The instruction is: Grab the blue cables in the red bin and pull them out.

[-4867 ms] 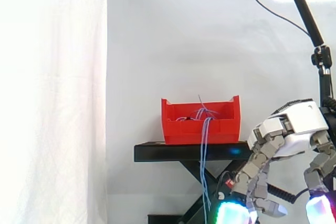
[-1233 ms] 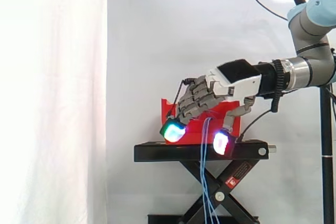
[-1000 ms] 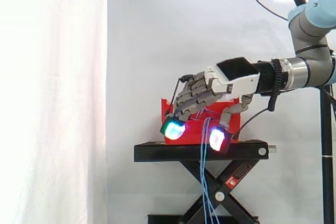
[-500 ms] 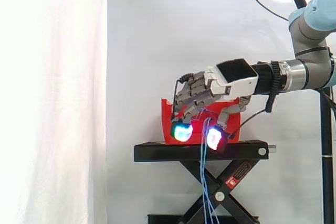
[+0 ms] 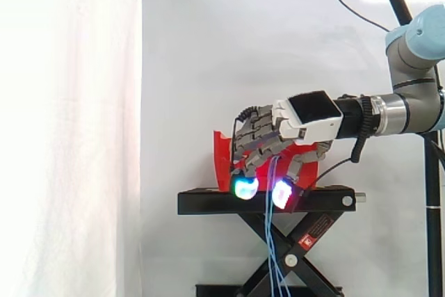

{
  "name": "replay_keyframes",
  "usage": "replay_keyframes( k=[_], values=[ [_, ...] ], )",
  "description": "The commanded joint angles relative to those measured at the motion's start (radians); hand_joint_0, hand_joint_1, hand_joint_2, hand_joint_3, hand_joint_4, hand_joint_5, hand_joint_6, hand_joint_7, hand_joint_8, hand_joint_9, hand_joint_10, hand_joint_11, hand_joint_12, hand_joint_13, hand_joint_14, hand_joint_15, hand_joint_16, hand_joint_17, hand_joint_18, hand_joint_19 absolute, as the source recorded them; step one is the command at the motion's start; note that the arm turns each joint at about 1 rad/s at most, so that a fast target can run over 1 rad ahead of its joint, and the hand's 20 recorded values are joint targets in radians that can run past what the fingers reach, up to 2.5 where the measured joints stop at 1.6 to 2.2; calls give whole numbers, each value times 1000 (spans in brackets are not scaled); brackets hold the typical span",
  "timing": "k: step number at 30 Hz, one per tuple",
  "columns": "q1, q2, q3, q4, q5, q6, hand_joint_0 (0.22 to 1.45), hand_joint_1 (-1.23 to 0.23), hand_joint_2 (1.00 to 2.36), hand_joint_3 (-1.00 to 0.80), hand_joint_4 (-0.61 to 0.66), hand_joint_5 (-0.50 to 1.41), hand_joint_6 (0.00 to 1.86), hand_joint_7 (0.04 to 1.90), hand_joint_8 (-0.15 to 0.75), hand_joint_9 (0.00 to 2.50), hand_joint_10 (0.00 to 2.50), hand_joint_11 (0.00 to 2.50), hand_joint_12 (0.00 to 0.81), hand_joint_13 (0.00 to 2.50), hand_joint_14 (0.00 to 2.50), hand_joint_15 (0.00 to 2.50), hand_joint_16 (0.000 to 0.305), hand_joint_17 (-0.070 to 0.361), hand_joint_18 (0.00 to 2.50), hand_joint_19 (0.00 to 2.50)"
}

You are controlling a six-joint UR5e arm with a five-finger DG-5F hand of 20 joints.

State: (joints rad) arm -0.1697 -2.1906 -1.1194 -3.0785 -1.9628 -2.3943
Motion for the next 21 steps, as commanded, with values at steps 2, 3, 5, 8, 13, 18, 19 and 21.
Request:
replay_keyframes(
  k=[2, 3, 5, 8, 13, 18, 19, 21],
  values=[
    [-4, 0, 0, 0, -1, -26, 787, -950, 1000, -1000, 36, 658, 261, 678, 252, 659, 16, 628, 367, 550, 19, 548, 49, 111, 517, 716],
    [-5, 0, 0, 0, -1, -38, 788, -948, 1000, -1000, 34, 661, 239, 686, 251, 659, 18, 620, 367, 553, 18, 548, 49, 111, 517, 717],
    [-5, 0, 0, 0, -1, -45, 789, -948, 1000, -1000, 39, 667, 184, 699, 251, 659, 18, 621, 366, 555, 18, 545, 49, 111, 521, 718],
    [-7, -1, 0, 3, 1, -56, 789, -947, 1000, -1000, 45, 678, 109, 719, 250, 659, 17, 611, 366, 553, 20, 543, 49, 111, 521, 717],
    [-8, 0, 0, 4, 4, -65, 790, -945, 1000, -1000, 51, 691, 76, 729, 251, 660, 18, 613, 366, 553, 18, 544, 49, 111, 524, 716],
    [-14, 0, 0, 1, 1, -93, 792, -943, 1000, -1000, 53, 703, 71, 737, 251, 660, 16, 613, 366, 553, 21, 543, 49, 110, 522, 715],
    [-13, -1, 0, 0, 1, -98, 792, -943, 1000, -1000, 57, 703, 72, 736, 251, 660, 18, 615, 365, 553, 19, 544, 49, 110, 523, 717],
    [-14, 0, 0, -6, -1, -105, 793, -942, 1000, -1000, 63, 706, 73, 743, 253, 662, 18, 614, 364, 554, 18, 543, 49, 110, 522, 716]
  ],
)
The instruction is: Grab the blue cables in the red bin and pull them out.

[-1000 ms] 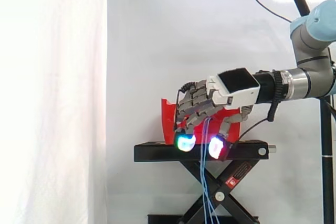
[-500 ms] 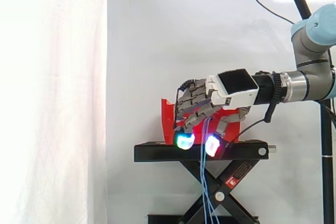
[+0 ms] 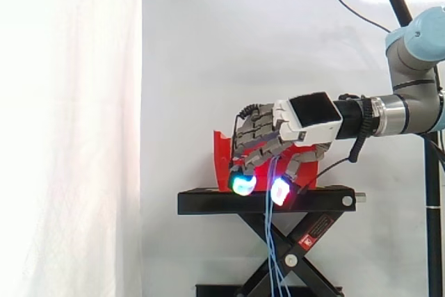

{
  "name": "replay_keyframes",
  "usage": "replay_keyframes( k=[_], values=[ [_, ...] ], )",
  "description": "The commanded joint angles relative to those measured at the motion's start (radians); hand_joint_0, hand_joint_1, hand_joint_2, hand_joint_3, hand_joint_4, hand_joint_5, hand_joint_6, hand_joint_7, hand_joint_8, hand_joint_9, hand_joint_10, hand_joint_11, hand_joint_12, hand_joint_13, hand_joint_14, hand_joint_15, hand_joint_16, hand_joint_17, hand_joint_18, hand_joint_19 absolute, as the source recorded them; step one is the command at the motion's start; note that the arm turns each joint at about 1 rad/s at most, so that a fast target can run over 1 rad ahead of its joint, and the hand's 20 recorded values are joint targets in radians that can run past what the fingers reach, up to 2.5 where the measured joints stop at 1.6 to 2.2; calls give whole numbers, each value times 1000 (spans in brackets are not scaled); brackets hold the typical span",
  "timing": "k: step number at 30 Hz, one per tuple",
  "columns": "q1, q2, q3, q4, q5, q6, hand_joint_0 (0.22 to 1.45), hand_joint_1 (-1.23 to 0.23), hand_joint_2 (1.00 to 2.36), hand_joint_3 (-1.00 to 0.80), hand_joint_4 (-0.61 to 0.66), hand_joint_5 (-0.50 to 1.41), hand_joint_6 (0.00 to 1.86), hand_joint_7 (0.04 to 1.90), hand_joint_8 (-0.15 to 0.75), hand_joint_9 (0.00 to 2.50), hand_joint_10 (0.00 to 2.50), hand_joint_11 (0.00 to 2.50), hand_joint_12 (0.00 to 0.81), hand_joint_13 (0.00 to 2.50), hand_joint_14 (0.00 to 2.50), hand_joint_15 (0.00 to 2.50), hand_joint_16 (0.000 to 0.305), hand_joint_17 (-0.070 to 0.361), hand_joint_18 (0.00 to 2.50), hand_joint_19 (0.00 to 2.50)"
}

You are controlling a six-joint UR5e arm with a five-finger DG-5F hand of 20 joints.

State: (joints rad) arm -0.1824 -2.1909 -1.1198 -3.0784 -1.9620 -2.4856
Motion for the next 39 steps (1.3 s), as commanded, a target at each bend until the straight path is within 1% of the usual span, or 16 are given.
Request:
replay_keyframes(
  k=[1, 5, 9, 10, 16, 19, 20, 21, 22, 25, 28, 32, 35, 39],
  values=[
    [-3, 0, 0, -13, -2, -20, 793, -942, 1000, -1000, 57, 706, 73, 745, 252, 662, 18, 614, 364, 553, 18, 547, 49, 110, 523, 717],
    [-8, 0, 0, -29, 2, -25, 795, -941, 1000, -1000, 71, 713, 87, 743, 255, 668, 18, 614, 365, 555, 20, 546, 49, 110, 523, 717],
    [-9, 0, 0, -26, 0, -31, 795, -939, 1000, -1000, 88, 729, 94, 744, 255, 673, 16, 611, 364, 556, 19, 544, 49, 110, 524, 717],
    [-12, 0, 0, -25, 0, -40, 795, -938, 1000, -1000, 105, 734, 114, 741, 257, 672, 18, 608, 366, 556, 18, 545, 49, 109, 525, 716],
    [-12, -1, 0, -23, 3, -54, 795, -928, 1000, -1000, 126, 724, 194, 721, 262, 674, 18, 618, 368, 561, 19, 541, 49, 110, 529, 717],
    [-12, 0, 0, -22, 3, -55, 794, -928, 1000, -1000, 135, 723, 204, 713, 260, 676, 16, 621, 370, 561, 18, 549, 49, 110, 530, 716],
    [-11, -1, -2, -22, 3, -55, 795, -927, 1000, -1000, 133, 724, 188, 718, 260, 676, 16, 621, 370, 561, 18, 549, 49, 110, 530, 717],
    [-12, 0, 0, -22, 3, -55, 794, -928, 1000, -1000, 143, 735, 113, 735, 260, 675, 16, 621, 370, 561, 19, 544, 49, 110, 529, 716],
    [-12, 0, 0, -20, 3, -55, 793, -927, 1000, -1000, 153, 751, 0, 763, 262, 672, 16, 615, 369, 561, 18, 543, 49, 110, 529, 717],
    [-12, -1, 0, -20, 3, -55, 790, -921, 1000, -1000, 169, 733, 4, 700, 260, 664, 18, 604, 369, 560, 18, 549, 49, 110, 528, 716],
    [-12, -1, -2, -20, 3, -55, 791, -917, 1000, -1000, 179, 725, 6, 681, 261, 667, 16, 609, 368, 558, 19, 544, 49, 110, 527, 716],
    [-12, -1, 0, -22, 3, -52, 788, -911, 1000, -1000, 183, 722, 6, 675, 262, 666, 18, 599, 370, 557, 19, 539, 49, 111, 527, 717],
    [-8, 0, -2, -29, 5, -48, 788, -906, 1000, -1000, 181, 722, 6, 674, 263, 666, 16, 617, 371, 557, 18, 544, 49, 110, 527, 725],
    [-8, 0, 0, -23, 6, -48, 789, -903, 1000, -1000, 191, 731, 6, 680, 264, 668, 19, 609, 371, 556, 20, 544, 49, 110, 527, 727]
  ],
)
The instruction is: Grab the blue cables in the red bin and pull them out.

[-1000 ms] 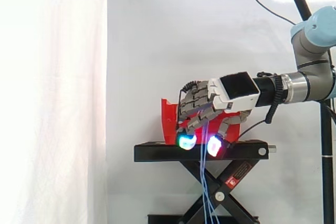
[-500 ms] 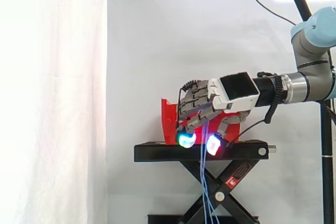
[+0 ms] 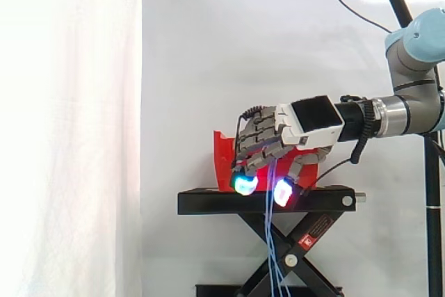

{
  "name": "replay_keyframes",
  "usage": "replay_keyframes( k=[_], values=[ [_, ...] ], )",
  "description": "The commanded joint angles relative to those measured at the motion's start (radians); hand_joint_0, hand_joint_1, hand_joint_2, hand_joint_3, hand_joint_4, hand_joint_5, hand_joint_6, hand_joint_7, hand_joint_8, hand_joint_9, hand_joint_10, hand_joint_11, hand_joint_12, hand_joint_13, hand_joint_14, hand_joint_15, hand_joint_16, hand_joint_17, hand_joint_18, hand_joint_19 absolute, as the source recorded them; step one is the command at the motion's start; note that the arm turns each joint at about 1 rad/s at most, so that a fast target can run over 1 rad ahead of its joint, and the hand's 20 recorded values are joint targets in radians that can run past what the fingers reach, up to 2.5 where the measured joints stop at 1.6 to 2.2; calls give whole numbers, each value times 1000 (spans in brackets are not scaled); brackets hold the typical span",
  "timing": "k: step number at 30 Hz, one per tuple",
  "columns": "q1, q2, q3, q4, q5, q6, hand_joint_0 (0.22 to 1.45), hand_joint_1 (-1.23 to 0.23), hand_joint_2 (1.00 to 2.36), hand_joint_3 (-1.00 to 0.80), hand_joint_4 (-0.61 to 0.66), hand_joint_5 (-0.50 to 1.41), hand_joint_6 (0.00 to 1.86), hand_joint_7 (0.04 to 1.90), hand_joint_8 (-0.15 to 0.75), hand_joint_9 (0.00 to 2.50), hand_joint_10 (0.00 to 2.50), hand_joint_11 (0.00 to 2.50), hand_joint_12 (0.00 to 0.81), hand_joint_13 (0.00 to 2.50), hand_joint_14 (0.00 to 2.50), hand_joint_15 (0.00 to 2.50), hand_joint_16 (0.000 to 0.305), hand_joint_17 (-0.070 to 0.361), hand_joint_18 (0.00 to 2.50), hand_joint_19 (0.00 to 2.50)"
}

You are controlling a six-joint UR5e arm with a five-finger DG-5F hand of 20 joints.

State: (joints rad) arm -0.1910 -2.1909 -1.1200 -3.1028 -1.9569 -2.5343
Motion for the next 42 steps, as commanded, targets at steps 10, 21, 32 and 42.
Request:
replay_keyframes(
  k=[10, 21, 32, 42],
  values=[
    [4, 0, 0, 24, 3, 2, 788, -901, 1000, -1000, 190, 731, 7, 677, 267, 668, 18, 608, 371, 557, 19, 543, 49, 111, 529, 725],
    [7, 0, 0, -4, 61, 88, 790, -892, 1000, -1000, 188, 732, 7, 678, 267, 671, 18, 613, 372, 559, 18, 550, 49, 110, 527, 727],
    [5, 0, 0, -5, 59, 96, 792, -891, 1000, -1000, 186, 742, 7, 683, 268, 679, 18, 613, 370, 558, 18, 546, 49, 110, 529, 728],
    [7, 0, 0, 10, 56, 96, 789, -883, 1000, -1000, 192, 739, 7, 681, 269, 677, 18, 615, 371, 558, 19, 545, 49, 111, 531, 726]
  ],
)
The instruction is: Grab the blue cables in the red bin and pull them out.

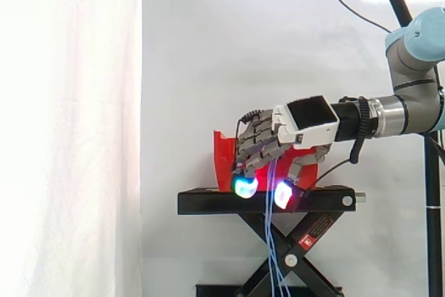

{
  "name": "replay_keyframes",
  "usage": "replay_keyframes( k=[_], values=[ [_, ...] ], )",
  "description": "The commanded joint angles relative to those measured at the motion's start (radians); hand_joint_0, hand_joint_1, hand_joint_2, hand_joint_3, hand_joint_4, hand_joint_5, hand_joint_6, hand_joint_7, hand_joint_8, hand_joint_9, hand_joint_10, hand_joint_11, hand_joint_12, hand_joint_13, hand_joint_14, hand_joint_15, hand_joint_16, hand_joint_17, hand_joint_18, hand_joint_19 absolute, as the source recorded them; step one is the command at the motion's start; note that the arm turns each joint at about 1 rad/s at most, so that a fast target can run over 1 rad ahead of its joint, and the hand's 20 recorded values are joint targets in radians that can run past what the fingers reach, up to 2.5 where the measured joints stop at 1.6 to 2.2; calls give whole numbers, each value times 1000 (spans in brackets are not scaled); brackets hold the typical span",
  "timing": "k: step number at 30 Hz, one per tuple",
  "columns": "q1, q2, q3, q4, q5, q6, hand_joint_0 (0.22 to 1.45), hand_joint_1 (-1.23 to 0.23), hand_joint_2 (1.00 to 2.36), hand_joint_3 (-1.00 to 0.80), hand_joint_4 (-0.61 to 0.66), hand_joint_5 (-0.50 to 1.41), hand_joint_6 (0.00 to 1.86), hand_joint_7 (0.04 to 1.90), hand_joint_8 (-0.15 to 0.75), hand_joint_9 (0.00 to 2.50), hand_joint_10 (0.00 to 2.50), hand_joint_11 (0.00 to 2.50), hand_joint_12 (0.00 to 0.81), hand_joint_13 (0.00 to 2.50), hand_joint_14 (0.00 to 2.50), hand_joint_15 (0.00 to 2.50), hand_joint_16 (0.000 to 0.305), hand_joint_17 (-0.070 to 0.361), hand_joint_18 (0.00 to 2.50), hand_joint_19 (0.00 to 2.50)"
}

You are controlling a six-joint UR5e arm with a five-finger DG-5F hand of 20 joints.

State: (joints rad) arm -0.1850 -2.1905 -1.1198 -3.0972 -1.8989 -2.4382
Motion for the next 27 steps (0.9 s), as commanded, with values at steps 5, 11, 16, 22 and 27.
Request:
replay_keyframes(
  k=[5, 11, 16, 22, 27],
  values=[
    [2, 0, 6, 5, -3, -2, 789, -879, 1000, -1000, 187, 744, 5, 687, 268, 678, 18, 603, 373, 558, 19, 544, 49, 111, 531, 727],
    [4, 0, 20, 2, -3, -2, 789, -879, 1000, -1000, 186, 776, 5, 734, 269, 678, 18, 608, 371, 559, 18, 546, 49, 110, 531, 727],
    [6, 0, 21, 3, -3, -3, 790, -876, 1000, -1000, 192, 786, 4, 754, 269, 683, 18, 607, 370, 558, 18, 548, 49, 110, 532, 718],
    [9, 0, 21, -1, 1, -2, 790, -876, 1000, -1000, 198, 796, 3, 765, 269, 687, 16, 610, 370, 561, 18, 547, 49, 110, 533, 727],
    [9, 0, 21, 3, 1, 0, 795, -878, 1000, -1000, 192, 814, 1, 801, 270, 689, 18, 612, 370, 566, 18, 545, 49, 109, 535, 727]
  ],
)
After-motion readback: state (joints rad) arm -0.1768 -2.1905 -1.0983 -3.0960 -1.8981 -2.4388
